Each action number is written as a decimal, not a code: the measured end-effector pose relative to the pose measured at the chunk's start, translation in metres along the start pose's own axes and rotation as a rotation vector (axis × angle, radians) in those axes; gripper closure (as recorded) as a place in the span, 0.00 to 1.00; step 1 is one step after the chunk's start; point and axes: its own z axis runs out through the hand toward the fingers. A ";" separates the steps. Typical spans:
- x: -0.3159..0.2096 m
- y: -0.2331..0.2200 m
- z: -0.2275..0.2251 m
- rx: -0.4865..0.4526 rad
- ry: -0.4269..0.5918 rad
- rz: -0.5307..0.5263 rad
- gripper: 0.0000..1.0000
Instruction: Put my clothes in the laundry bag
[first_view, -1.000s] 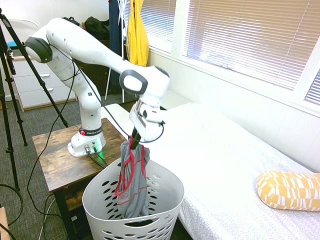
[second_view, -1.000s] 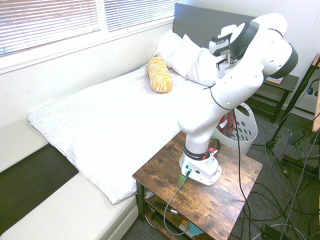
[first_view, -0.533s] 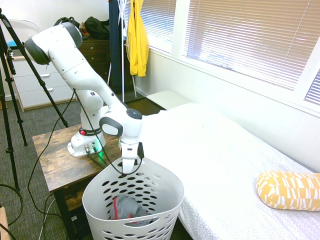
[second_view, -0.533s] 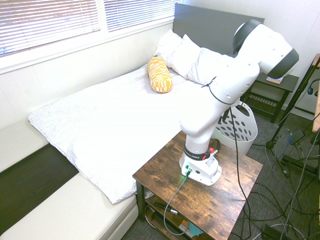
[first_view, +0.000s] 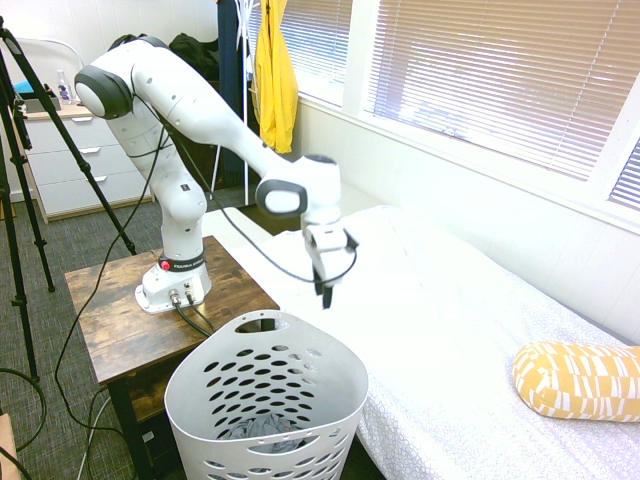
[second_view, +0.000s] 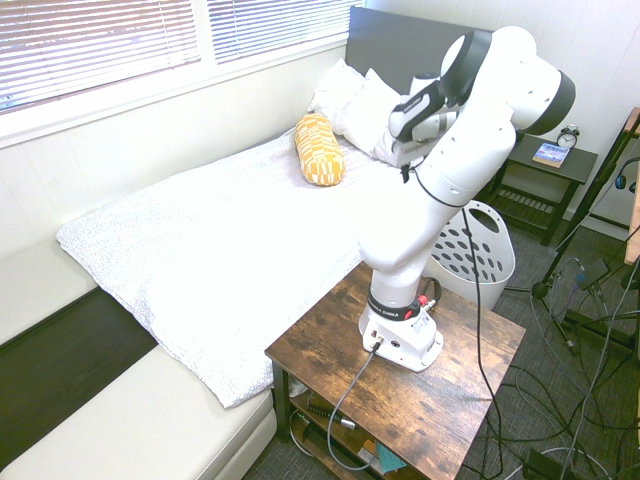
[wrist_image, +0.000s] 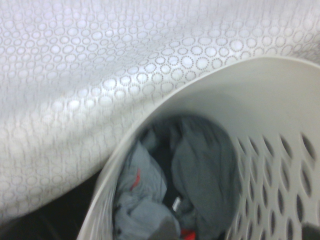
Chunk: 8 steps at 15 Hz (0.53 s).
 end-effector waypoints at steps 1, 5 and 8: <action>-0.002 -0.041 -0.027 0.020 0.037 -0.030 0.00; -0.071 -0.216 -0.069 0.079 0.035 -0.162 0.00; -0.150 -0.336 -0.070 0.091 -0.009 -0.228 0.00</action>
